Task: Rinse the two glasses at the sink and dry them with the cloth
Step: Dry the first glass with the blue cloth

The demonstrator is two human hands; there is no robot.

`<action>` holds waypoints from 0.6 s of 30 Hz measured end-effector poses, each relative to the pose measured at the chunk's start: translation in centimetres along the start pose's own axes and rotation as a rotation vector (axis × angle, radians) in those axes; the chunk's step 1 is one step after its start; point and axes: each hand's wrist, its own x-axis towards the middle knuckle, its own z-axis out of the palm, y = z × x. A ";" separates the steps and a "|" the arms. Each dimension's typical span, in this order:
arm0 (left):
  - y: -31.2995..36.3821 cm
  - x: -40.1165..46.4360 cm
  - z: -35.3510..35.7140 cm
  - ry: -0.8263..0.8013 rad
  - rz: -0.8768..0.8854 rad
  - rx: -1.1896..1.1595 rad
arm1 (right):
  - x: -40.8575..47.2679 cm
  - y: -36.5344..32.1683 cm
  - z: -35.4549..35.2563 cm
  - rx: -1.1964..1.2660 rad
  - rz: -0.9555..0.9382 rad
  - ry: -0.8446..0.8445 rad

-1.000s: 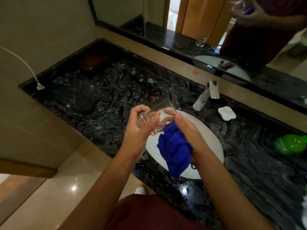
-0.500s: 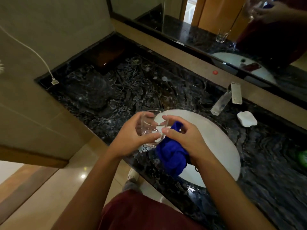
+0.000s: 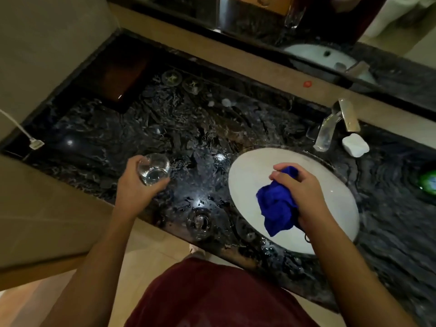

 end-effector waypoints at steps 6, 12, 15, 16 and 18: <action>-6.5 3.8 -0.6 0.008 -0.039 0.055 | -0.6 1.3 1.6 -0.034 0.046 0.085; -8.3 4.5 -0.7 0.034 -0.014 0.035 | -0.8 1.9 4.6 -0.063 0.067 0.119; -8.8 4.8 -0.9 0.039 -0.013 0.028 | -0.7 1.7 5.8 -0.079 0.048 0.113; -8.9 4.8 -1.0 0.040 -0.010 0.030 | -0.7 1.6 6.1 -0.086 0.045 0.108; -9.2 4.9 -0.9 0.047 -0.025 0.031 | -0.6 1.5 6.4 -0.092 0.043 0.103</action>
